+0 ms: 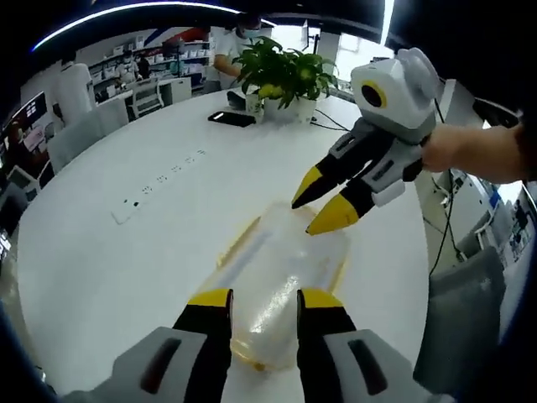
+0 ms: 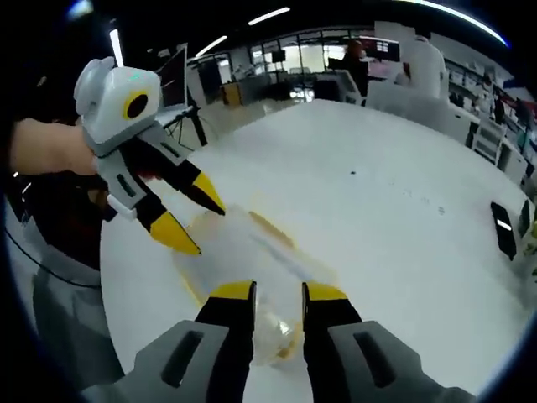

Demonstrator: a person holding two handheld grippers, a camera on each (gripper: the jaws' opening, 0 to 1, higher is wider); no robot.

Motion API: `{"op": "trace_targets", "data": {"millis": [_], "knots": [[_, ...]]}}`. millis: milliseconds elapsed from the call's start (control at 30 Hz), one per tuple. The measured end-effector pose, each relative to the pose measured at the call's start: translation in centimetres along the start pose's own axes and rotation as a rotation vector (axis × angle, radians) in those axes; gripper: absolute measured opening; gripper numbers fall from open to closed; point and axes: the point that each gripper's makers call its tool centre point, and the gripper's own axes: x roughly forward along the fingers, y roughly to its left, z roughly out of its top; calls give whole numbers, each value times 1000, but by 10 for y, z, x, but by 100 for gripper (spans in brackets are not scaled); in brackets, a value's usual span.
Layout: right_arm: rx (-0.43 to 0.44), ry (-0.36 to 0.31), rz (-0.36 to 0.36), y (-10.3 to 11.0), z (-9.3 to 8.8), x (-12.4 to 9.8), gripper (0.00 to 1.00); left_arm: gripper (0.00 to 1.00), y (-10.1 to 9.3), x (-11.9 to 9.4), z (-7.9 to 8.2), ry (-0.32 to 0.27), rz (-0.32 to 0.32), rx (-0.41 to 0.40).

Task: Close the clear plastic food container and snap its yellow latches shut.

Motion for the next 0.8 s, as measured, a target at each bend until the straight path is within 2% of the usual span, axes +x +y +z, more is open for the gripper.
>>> {"op": "trace_targets", "data": {"millis": [267,567,800], "knots": [[-21,-1,18,5,2,9,14,18,-4,5,4,-8,-16,37],[-50,0,38,11,5,18,13,17,-21,15,7,-4,-51,112],[-77,1,44,17,9,24,12,17,-22,16,8,-9,-56,127]]}}
